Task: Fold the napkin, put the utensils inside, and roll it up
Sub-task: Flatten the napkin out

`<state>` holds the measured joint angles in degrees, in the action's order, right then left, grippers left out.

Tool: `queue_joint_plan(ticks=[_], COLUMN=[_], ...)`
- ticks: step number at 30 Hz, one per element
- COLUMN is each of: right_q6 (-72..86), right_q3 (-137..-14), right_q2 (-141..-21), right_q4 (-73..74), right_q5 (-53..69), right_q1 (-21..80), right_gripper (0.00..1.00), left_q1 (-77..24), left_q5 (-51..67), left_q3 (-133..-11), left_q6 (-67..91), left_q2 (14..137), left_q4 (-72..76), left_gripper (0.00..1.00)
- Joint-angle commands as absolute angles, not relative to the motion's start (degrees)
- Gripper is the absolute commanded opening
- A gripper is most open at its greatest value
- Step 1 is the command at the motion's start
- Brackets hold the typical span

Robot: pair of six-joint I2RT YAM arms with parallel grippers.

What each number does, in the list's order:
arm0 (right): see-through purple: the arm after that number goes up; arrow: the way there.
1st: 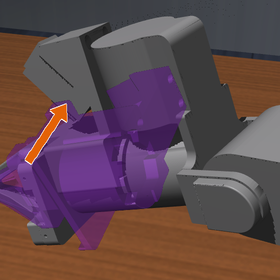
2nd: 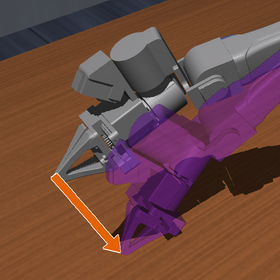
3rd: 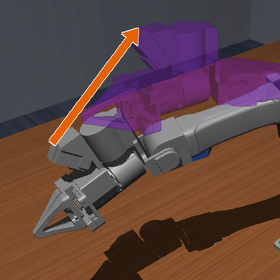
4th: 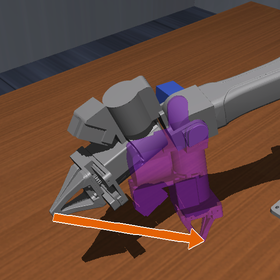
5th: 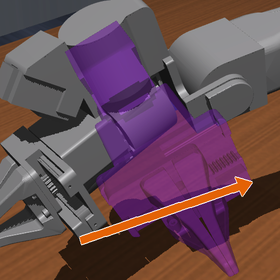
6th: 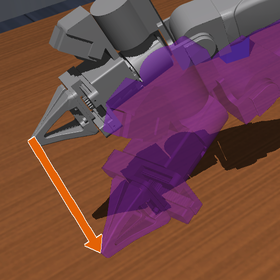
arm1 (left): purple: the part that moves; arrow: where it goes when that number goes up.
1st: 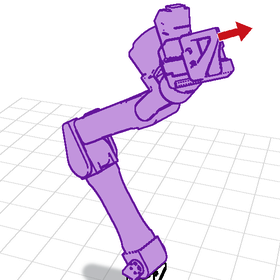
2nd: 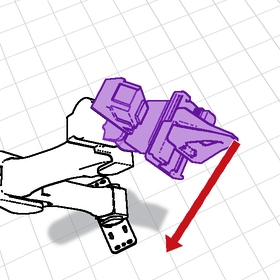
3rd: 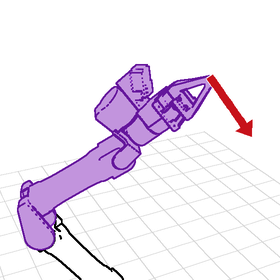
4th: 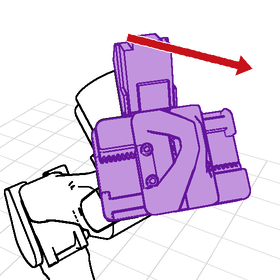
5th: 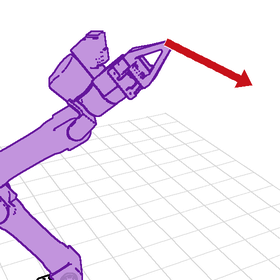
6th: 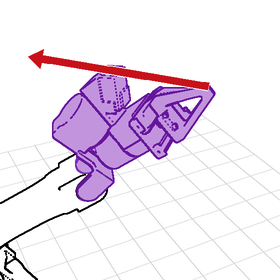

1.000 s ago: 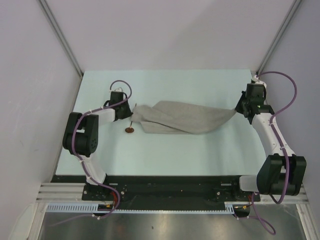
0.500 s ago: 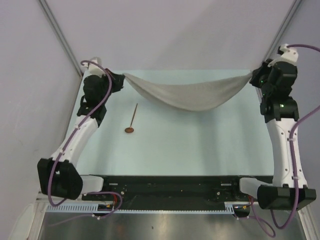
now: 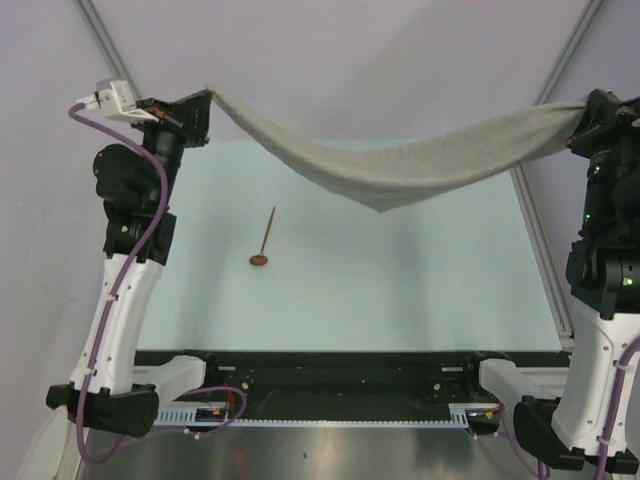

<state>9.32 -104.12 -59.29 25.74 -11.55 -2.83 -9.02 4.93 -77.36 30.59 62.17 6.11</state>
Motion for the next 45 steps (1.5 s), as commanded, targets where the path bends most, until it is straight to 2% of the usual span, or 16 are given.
queue_joint_plan(ticks=[1,7,8,9,10,11,12,13,14,15,21,22,25,27,35,45], right_q6=[10.1,16.6,17.7,18.2,18.7,19.4,19.9,20.1,20.2,20.6,20.5,20.5,20.0,20.0,19.9,19.8], right_q3=[-98.5,-86.1,-84.1,-81.1,-79.2,-78.0,-75.2,-73.9,-72.7,-70.7,-67.6,-67.0,-66.1,-65.7,-63.4,-63.5], right_q2=[-68.2,-88.4,-90.2,-93.3,-94.3,-95.1,-95.5,-95.4,-95.2,-94.9,-92.7,-92.2,-91.5,-91.1,-88.9,-88.1], right_q4=[26.5,24.6,23.7,22.9,21.4,20.7,20.5,19.1,18.3,17.4,16.3,16.3,16.3,16.1,15.5,15.9], right_q5=[-12.6,-2.3,-0.7,-0.6,1.0,2.1,2.2,2.5,2.9,2.9,3.7,3.5,3.6,3.8,4.6,4.6], right_q1=[-4.8,-9.9,-10.3,-10.4,-10.4,-10.4,-10.4,-10.4,-10.4,-10.4,-10.2,-10.2,-10.1,-10.1,-10.1,-10.5], right_gripper=[0.00,0.00,0.00,0.00,0.00,0.00,0.00,0.00,0.00,0.00,0.00,0.00,0.00,0.00,0.00,0.00], left_q1=[-9.0,-9.1,-9.1,-9.3,-9.5,-9.8,-11.0,-11.6,-12.0,-13.0,-22.4,-23.9,-28.2,-30.2,-37.5,-40.9], left_q5=[4.2,7.4,7.7,8.9,9.0,8.3,4.4,2.7,1.2,0.2,-5.3,-4.9,-1.9,1.8,-4.3,-9.2], left_q3=[-81.1,-101.7,-107.2,-109.1,-109.9,-107.9,-105.8,-103.4,-98.8,-96.9,-73.6,-69.0,-65.2,-65.6,-65.4,-66.6], left_q6=[30.9,29.7,29.4,29.0,28.8,28.4,26.6,25.8,24.9,23.9,23.8,24.0,26.8,28.6,29.8,30.8], left_q2=[77.5,107.3,114.5,116.7,118.1,117.4,115.8,114.1,110.5,108.7,91.9,90.9,91.1,93.3,100.7,104.6], left_q4=[4.3,-4.2,-6.0,-9.1,-9.5,-9.2,-7.1,-5.7,-4.9,-4.9,1.6,3.4,3.7,1.9,-3.2,-10.5], left_gripper=[0.00,0.02,0.14,0.49,0.63,0.70,0.82,0.87,0.95,0.96,0.94,0.93,0.88,0.81,0.69,0.69])
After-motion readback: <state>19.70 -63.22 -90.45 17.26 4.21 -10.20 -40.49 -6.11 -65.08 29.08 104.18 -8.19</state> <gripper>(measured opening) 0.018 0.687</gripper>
